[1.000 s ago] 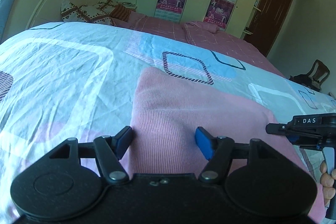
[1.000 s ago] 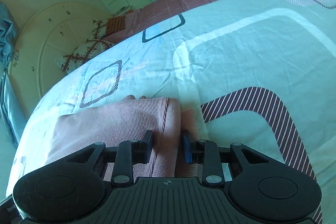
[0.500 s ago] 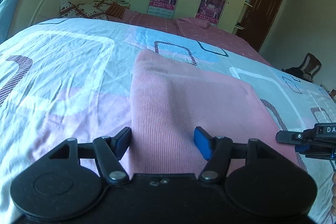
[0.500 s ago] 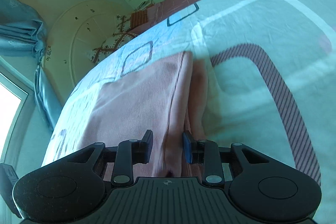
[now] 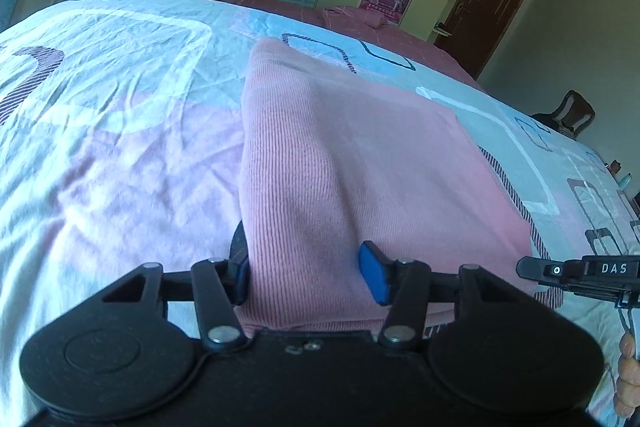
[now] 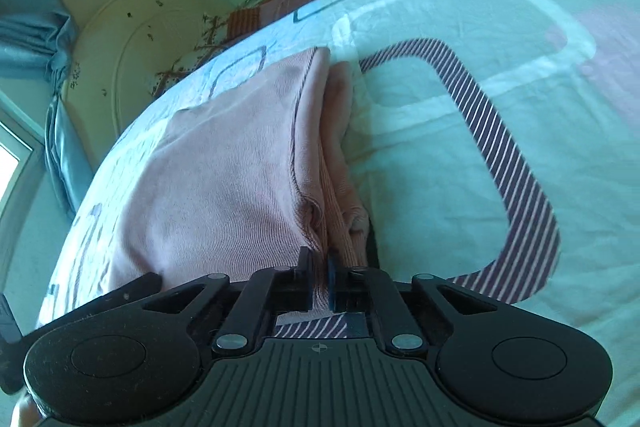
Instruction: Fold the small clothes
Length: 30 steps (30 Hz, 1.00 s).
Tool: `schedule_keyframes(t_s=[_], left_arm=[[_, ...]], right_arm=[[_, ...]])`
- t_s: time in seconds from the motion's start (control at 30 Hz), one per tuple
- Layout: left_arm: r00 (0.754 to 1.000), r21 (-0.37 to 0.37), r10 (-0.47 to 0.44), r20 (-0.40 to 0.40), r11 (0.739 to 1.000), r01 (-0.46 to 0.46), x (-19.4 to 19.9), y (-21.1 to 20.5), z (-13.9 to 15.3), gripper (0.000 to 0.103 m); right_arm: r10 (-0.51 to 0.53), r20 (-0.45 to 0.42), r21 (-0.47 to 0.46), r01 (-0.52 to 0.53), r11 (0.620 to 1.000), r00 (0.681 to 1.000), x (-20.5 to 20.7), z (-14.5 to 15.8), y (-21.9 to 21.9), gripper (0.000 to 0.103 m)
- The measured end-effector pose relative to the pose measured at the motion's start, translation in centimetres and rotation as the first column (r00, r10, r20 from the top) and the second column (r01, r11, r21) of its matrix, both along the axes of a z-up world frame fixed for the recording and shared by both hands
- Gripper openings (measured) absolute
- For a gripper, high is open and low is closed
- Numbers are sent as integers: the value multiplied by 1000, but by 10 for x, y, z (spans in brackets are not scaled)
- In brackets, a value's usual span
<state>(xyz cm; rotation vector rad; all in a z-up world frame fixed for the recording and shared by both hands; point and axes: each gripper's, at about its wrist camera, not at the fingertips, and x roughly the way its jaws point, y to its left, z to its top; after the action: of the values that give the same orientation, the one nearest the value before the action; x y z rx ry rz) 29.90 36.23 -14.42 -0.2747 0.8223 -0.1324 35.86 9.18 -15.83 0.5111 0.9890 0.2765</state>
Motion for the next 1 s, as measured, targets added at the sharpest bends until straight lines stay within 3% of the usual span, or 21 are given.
schedule_keyframes(t_s=[0.1,0.23,0.37,0.43,0.53,0.63,0.67,0.7,0.8,0.9,0.97,1.0], left_arm=[[1000,25,-8,1,1000,8,-4,-5,-4,52],[1000,42,3,-18,999,-3,-5,-6,1,53],[1000,55,21,-9,998,-20,-11,-5,12,55],[1000,52,26,2,998,-26,-14,-5,17,55],[1000,49,29,11,998,-30,-16,-7,23,57],[1000,56,29,13,998,-29,-17,-9,24,58],[1000,60,28,12,998,-29,-18,-11,24,58],[1000,64,27,11,998,-28,-18,-12,24,58],[999,75,28,19,997,-29,-20,-13,27,61],[999,85,34,30,996,-36,-22,-15,31,66],[999,94,37,34,995,-40,-23,-18,33,70],[998,95,39,39,995,-43,-23,-19,35,73]], right_arm=[[56,19,-170,-52,984,998,-5,-4,16,4],[61,49,-254,-47,966,997,-7,0,28,5],[62,74,-189,-47,981,995,-10,11,24,6],[70,65,-149,-60,987,995,-12,11,22,14],[86,71,-159,-74,985,994,-16,11,27,17],[140,81,-232,-118,965,987,-17,10,39,16],[171,94,-279,-139,950,981,-18,9,44,13],[205,99,-324,-163,932,974,-18,7,48,2],[234,123,-417,-163,894,964,-20,6,49,3],[157,120,-419,-93,903,980,-16,3,31,0],[130,93,-327,-93,941,987,-16,2,18,0],[105,104,-322,-66,944,989,-18,5,14,0]])
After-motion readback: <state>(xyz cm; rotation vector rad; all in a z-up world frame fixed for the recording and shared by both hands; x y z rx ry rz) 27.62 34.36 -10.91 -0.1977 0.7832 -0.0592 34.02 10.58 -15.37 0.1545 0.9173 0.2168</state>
